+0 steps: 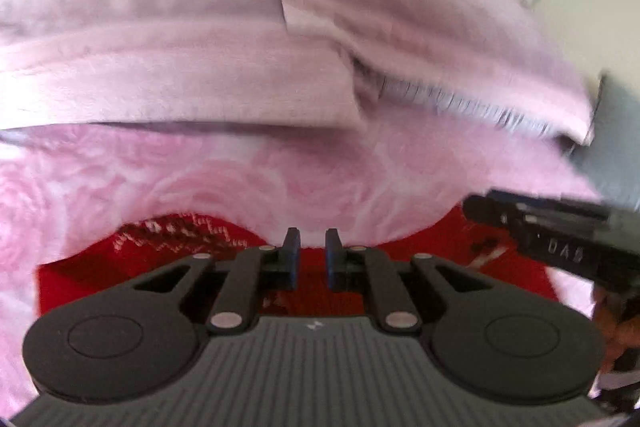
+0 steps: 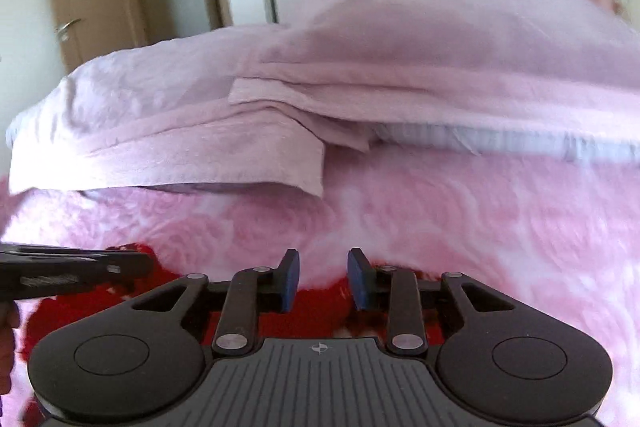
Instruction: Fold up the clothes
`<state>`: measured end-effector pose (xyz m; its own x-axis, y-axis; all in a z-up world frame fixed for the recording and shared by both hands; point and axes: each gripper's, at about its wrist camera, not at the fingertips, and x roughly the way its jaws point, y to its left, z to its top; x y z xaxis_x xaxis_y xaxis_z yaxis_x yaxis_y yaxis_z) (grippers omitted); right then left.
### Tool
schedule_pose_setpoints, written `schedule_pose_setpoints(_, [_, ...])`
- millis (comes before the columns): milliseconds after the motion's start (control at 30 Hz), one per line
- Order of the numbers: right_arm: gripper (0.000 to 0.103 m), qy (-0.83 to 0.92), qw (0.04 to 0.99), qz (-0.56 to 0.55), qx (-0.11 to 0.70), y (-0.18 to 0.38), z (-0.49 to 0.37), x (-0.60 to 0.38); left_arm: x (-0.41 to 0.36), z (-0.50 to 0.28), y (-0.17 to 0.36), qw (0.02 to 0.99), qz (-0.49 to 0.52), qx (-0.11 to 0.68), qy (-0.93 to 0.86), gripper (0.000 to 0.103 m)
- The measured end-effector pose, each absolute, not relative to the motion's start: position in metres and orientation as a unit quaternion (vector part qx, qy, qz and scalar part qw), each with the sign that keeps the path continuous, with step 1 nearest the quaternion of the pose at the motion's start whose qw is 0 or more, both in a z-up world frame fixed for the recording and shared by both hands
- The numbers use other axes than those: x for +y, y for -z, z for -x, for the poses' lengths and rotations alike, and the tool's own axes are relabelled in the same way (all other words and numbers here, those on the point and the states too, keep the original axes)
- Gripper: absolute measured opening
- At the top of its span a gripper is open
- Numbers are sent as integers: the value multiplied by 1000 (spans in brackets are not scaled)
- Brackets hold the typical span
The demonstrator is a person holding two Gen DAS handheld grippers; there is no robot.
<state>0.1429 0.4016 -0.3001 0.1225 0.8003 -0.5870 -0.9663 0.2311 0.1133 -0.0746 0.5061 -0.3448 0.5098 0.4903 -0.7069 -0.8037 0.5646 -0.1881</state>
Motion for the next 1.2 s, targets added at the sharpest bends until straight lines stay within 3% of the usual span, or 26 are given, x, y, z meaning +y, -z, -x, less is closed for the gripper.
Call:
schedule_pose_setpoints(167, [31, -586, 714, 222, 312, 363, -145, 416, 504, 95, 367, 834, 266, 283, -391, 7])
schedule_pose_setpoints(367, [31, -581, 732, 170, 313, 326, -154, 378, 484, 118, 328, 840, 279, 247, -395, 5])
schedule_pose_setpoints(433, [31, -593, 728, 144, 313, 314, -152, 361, 468, 115, 333, 841, 270, 280, -377, 6])
schedule_pose_setpoints(500, [31, -602, 707, 173, 329, 323, -141, 356, 457, 108, 351, 828, 251, 331, -377, 12])
schedule_pose_setpoints(567, [31, -586, 689, 242, 352, 350, -132, 362, 455, 113, 353, 823, 261, 318, -392, 12])
schedule_pose_setpoints(767, [31, -595, 709, 198, 323, 319, -122, 331, 423, 129, 319, 836, 243, 271, -411, 9])
schedule_pose_setpoints(967, [31, -597, 677, 243, 355, 343, -111, 313, 387, 119, 344, 813, 203, 359, -411, 10])
schedule_pose_setpoints(1200, [31, -597, 681, 209, 369, 305, -111, 260, 347, 152, 316, 790, 248, 346, -442, 10])
